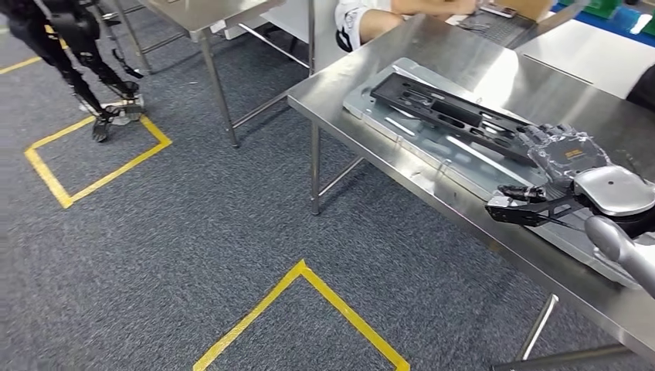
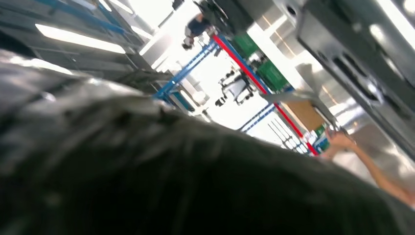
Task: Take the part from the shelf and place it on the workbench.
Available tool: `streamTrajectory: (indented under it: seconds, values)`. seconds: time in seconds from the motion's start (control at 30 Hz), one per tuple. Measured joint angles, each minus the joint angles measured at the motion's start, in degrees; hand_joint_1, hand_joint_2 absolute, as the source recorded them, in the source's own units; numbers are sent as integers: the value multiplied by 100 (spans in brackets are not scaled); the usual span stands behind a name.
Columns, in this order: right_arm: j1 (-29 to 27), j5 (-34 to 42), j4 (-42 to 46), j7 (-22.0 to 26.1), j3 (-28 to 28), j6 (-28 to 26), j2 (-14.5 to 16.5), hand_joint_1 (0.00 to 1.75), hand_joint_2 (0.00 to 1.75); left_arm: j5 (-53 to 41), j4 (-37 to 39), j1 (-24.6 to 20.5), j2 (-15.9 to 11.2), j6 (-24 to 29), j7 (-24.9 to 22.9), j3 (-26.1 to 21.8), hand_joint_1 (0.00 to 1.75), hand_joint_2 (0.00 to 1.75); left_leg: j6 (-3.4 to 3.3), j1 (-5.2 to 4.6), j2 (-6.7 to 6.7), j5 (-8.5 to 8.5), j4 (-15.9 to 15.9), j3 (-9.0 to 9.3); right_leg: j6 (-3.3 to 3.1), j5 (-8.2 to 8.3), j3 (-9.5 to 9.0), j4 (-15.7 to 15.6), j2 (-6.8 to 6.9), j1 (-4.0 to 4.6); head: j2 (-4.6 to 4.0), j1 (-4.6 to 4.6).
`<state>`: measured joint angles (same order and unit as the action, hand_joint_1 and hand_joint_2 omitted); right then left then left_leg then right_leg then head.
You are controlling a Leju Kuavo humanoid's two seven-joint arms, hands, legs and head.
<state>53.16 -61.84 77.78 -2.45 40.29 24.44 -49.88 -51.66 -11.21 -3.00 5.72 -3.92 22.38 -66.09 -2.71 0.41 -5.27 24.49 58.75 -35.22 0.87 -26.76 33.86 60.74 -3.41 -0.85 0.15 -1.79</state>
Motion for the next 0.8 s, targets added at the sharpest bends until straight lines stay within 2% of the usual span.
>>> streamTrajectory:
  seconds: [0.03, 0.07, 0.1, 0.13, 0.17, 0.2, 0.23, 0.27, 0.3, 0.33, 0.37, 0.4, 0.43, 0.5, 0.53, 0.6, 0.63, 0.7, 0.77, 0.8]
  values:
    - [7, 4, 15, -1, -1, 7, -29, 0, 0, -2, 0, 0, 3, -2, 2, -3, 0, 0, 31, 10, -63, -16, 2, -27, -16, 24, -60, -150, -71, 7, 0, -1]
    - [14, 5, 31, -1, -2, 14, -49, 0, 0, -3, 0, 2, 5, -3, 4, -5, 0, 0, 72, 23, -128, -37, -4, -54, -28, 9, -72, -186, -67, 20, 0, -2]
    - [23, 7, 53, -1, -2, 19, -63, 0, 0, -3, 0, 11, 4, -4, 6, -7, 0, 0, 114, 33, -196, -55, -22, -73, -47, 14, -84, -220, 1, 30, 1, -1]
    - [29, 9, 76, -1, -3, 20, -66, 0, 0, -3, 0, 18, 4, -4, 7, -8, 0, 0, 145, 29, -177, -47, -6, -90, -73, 34, -106, -261, 71, 25, 1, -3]
    - [37, 11, 99, 0, -5, 19, -68, 0, 0, -3, 0, 22, 5, -6, 7, -9, 0, 0, 172, 17, -83, 12, 76, -133, -110, 54, -133, -307, 145, 18, 0, -10]
    - [44, 13, 117, 0, -6, 20, -71, 0, 0, -4, 0, 20, 5, -8, 7, -9, 0, 0, 188, 2, 68, 136, 280, -229, -147, 74, -160, -351, 224, 13, -1, -16]
    - [48, 14, 127, 0, -7, 21, -76, 0, 0, -4, 0, 14, 6, -10, 7, -9, 0, 0, 193, 0, 253, 310, 597, -374, -175, 83, -175, -371, 302, 15, -1, -22]
    - [50, 15, 133, 1, -8, 22, -81, 0, 0, -5, 0, 9, 7, -11, 7, -9, 0, 0, 202, 4, 374, 496, 980, -557, -195, 81, -176, -372, 377, 30, -1, -28]
    - [51, 16, 134, 1, -7, 25, -84, 0, 0, -5, 0, 5, 6, -12, 7, -9, 0, 0, 211, 12, 437, 629, 1325, -722, -202, 76, -172, -363, 457, 43, 0, -28]
    - [50, 16, 135, 2, -7, 26, -85, 0, 0, -5, 0, 5, 5, -13, 7, -9, 0, 0, 221, 20, 465, 672, 1520, -811, -204, 68, -169, -352, 534, 50, 1, -28]
    - [49, 16, 138, 3, -6, 26, -86, 0, 0, -5, 0, 6, 5, -13, 7, -9, 0, 0, 229, 24, 485, 612, 1508, -791, -200, 57, -166, -337, 608, 53, 1, -28]
    - [49, 17, 141, 3, -5, 26, -86, 0, 0, -5, 0, 9, 4, -13, 7, -10, 0, 0, 233, 28, 514, 465, 1268, -653, -192, 42, -166, -317, 680, 52, 1, -29]
    - [50, 20, 145, 1, -5, 26, -88, 0, 0, -5, 0, 12, 3, -13, 7, -10, 0, 0, 231, 28, 585, 295, 879, -435, -176, 20, -167, -288, 748, 51, 1, -29]
    - [47, 37, 158, -13, -10, 26, -112, 0, 0, -10, 0, 7, -1, -12, 8, -13, 0, 0, 191, -4, 731, 110, 240, -81, -124, -31, -155, -224, 873, 73, 0, -26]
    - [43, 49, 170, -25, -16, 24, -133, 0, 0, -19, 0, 5, -1, -11, 9, -15, 0, 0, 162, -21, 756, 93, 95, -12, -96, -49, -150, -199, 929, 87, 0, -24]
    - [16, 72, 202, -51, -29, 17, -170, 0, 0, -39, 0, 14, -1, -4, 13, -30, 0, 0, 89, -34, 650, 79, 54, -22, -39, -59, -160, -195, 1037, 96, 1, -21]
    - [-8, 76, 220, -60, -36, 12, -185, 0, 0, -49, 0, 25, -1, -2, 15, -39, 0, 0, 56, -28, 595, 61, 33, -19, -6, -76, -170, -190, 1023, 81, 0, -21]
    - [-59, 80, 250, -67, -49, -1, -215, 0, 0, -56, 0, 35, -1, 0, 19, -54, 0, 0, -12, -4, 502, 16, -15, -8, 54, -257, -97, 22, 778, 43, 0, -17]
    - [-117, 80, 266, -74, -62, -7, -262, 0, 0, -57, 0, 30, -1, -1, 22, -62, 0, 0, -48, 1, 402, -11, -29, -23, 89, -631, 201, 673, 461, 15, 0, -14]
    - [-156, 80, 268, -76, -66, -6, -281, 0, 0, -57, 0, 28, -1, -2, 22, -68, 0, 0, -56, -3, 344, -19, -28, -35, 97, -790, 384, 1052, 394, 11, 0, -13]
